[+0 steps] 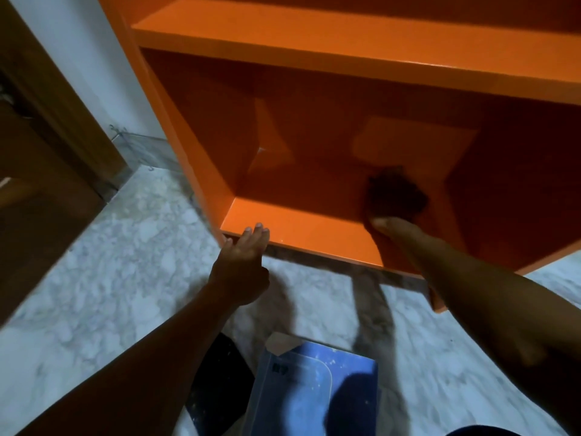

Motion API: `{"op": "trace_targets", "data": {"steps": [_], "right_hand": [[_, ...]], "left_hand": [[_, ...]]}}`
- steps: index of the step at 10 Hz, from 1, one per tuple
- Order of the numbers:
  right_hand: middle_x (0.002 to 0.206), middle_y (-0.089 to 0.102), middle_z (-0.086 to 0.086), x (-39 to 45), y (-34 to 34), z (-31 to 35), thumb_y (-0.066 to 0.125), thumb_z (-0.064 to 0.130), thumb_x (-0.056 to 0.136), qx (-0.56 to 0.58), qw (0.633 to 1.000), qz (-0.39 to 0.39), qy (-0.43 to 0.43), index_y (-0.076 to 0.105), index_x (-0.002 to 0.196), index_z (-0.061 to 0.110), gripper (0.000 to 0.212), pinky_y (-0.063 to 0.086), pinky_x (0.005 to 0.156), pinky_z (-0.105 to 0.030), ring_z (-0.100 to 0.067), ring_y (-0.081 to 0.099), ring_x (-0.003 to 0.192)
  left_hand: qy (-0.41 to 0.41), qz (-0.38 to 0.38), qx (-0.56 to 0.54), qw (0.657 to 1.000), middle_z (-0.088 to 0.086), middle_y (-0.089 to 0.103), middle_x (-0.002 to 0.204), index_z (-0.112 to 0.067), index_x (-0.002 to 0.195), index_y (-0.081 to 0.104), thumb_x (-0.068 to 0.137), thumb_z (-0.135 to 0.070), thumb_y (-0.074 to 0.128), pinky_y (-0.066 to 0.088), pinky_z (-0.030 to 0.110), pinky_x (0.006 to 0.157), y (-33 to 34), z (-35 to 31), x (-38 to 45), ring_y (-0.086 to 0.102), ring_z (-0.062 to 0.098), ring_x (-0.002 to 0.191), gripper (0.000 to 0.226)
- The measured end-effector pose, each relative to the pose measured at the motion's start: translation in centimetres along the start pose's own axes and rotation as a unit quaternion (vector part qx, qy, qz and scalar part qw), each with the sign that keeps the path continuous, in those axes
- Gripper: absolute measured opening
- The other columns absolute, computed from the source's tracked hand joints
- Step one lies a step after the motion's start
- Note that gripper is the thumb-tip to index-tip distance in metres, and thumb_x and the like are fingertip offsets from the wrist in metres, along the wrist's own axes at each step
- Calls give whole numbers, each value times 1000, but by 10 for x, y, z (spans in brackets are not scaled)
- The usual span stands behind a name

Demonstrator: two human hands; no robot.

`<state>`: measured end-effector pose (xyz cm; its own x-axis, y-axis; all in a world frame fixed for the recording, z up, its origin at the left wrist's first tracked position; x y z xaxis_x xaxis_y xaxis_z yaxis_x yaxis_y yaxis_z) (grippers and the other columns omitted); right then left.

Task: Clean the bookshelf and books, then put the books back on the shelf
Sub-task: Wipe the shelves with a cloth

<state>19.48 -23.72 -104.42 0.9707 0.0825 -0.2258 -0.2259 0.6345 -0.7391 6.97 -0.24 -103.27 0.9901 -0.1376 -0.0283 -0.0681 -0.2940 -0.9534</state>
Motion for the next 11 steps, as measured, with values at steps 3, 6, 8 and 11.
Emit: {"op": "trace_targets", "data": {"steps": [3,6,8,11], "right_hand": [[150,44,-11,-30,66,98,15,59,98,-238,948,3,-211,40,147,35,60,24,112,-47,-38,41,134],[129,61,-8,-104,88,129,51,13,88,-105,862,107,-485,64,130,19,45,41,92,-42,-29,55,112],[143,54,-15,14,26,130,45,9,90,-29,958,15,-286,55,139,13,50,35,112,-29,-27,51,130],[145,44,-11,96,89,167,28,52,96,-204,952,-21,-229,42,142,24,56,41,105,-52,-34,48,128]], "left_hand": [[51,-44,-34,997,22,58,138,6,133,57,70,-14,39,47,60,99,-12,5,-14,56,42,127,69],[-21,-176,-20,984,27,33,155,5,146,40,63,-1,38,47,49,102,-54,33,-50,29,41,146,84],[-20,-214,5,977,32,35,152,16,142,38,91,-7,17,48,57,101,-63,32,-44,31,48,143,60],[-23,-219,11,975,28,37,152,13,145,36,86,-12,26,49,61,98,-66,43,-43,32,52,141,64]]}}
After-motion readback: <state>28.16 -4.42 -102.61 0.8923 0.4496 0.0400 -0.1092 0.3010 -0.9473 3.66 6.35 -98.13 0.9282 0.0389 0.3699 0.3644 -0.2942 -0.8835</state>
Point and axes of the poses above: each hand's wrist, its own x-axis towards the middle knuckle, its own y-axis out of the palm, z = x × y, the point moved 9 cm from there along x, towards the middle knuckle
